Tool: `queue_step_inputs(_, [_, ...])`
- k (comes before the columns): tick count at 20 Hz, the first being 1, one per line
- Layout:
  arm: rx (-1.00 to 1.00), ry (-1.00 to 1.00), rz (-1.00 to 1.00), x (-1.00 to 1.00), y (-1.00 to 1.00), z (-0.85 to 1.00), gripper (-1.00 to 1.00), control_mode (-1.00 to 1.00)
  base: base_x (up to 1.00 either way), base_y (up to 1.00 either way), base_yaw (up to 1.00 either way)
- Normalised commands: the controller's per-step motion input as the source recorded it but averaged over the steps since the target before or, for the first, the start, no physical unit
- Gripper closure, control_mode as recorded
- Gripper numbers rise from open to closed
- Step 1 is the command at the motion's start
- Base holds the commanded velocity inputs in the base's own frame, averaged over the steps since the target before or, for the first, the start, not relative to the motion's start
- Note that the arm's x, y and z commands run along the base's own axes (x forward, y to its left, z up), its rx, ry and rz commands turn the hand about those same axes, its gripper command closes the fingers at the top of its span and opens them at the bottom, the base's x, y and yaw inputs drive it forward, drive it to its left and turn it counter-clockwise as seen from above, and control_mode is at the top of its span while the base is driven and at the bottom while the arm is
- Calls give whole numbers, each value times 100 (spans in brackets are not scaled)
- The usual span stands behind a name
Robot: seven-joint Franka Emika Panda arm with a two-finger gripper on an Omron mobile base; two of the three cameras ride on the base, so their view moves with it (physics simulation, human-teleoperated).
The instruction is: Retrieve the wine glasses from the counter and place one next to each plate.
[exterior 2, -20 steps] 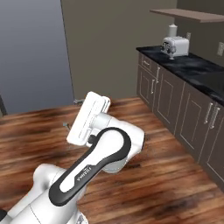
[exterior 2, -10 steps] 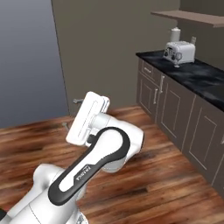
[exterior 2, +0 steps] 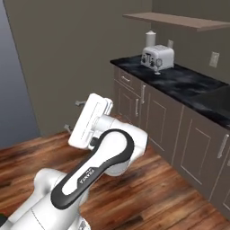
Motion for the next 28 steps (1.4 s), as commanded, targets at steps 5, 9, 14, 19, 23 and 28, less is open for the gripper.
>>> queue_step_inputs(5, [0,0,0,0,0,0,-100,100,100,69,-28])
queue_step_inputs(9, [0,0,0,0,0,0,-100,100,100,76,-19])
queue_step_inputs(14, [0,0,0,0,0,0,-100,100,100,6,-8])
queue_step_inputs(19, [0,0,0,0,0,0,-100,100,100,-4,-6])
queue_step_inputs(23, [0,0,0,0,0,0,-100,100,100,-14,-12])
queue_step_inputs(28, [0,0,0,0,0,0,-100,100,100,-18,-21])
